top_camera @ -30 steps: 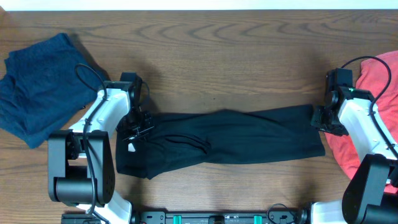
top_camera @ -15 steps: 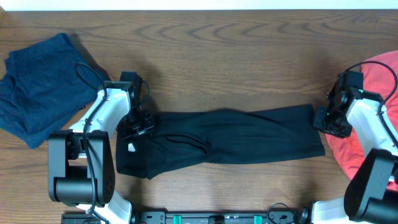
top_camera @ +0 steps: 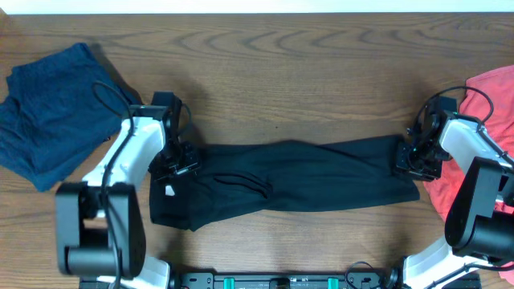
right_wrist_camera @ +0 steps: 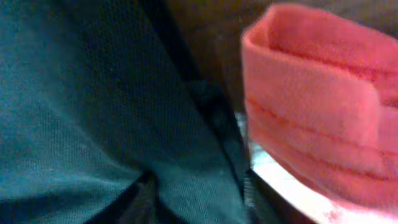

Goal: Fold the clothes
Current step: 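Grasp the folded strip's right end with the right gripper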

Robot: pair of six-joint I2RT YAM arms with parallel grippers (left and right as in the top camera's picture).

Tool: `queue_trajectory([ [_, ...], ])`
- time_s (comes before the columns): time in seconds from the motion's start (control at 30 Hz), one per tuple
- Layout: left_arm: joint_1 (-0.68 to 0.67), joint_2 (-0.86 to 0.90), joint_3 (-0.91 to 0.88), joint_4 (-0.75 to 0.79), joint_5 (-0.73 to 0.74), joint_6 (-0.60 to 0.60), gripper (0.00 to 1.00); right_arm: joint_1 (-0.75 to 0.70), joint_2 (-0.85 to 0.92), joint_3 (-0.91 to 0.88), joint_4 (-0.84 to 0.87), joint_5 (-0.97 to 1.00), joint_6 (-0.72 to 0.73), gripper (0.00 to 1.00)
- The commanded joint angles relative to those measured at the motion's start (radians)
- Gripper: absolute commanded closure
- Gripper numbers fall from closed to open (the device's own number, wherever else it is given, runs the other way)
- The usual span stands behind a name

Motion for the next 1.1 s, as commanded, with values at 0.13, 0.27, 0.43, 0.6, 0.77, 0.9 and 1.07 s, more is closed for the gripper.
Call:
queue_trajectory([
  [0.13, 0.002, -0.128, -0.004, -0.003, -0.011, -0.001, 0.33, -0.014, 0.093, -0.034, 0.083, -0.01, -0.019, 0.85],
  [0.27, 0.002, -0.141, -0.004, -0.015, -0.011, -0.001, 0.33, -0.018, 0.074, -0.003, 0.074, 0.018, -0.011, 0.99],
  [0.43, 0.002, -0.141, -0.004, -0.037, -0.011, -0.001, 0.33, -0.019, 0.0, 0.067, 0.015, 0.101, -0.01, 0.99],
  [0.6, 0.003, -0.141, -0.004, -0.033, -0.02, 0.015, 0.32, -0.011, -0.117, 0.153, -0.085, 0.101, 0.0, 0.99],
  [0.77, 0.003, -0.141, -0.004, -0.029, -0.019, 0.014, 0.28, 0.063, -0.222, 0.17, -0.156, 0.02, 0.0, 0.99],
  [0.9, 0.002, -0.141, -0.004, -0.021, -0.019, 0.014, 0.27, 0.19, -0.237, 0.166, -0.212, -0.007, 0.037, 0.99],
  [1.07, 0.002, -0.141, -0.004, -0.022, -0.019, 0.014, 0.24, 0.392, -0.236, 0.158, -0.201, -0.027, 0.144, 0.99],
])
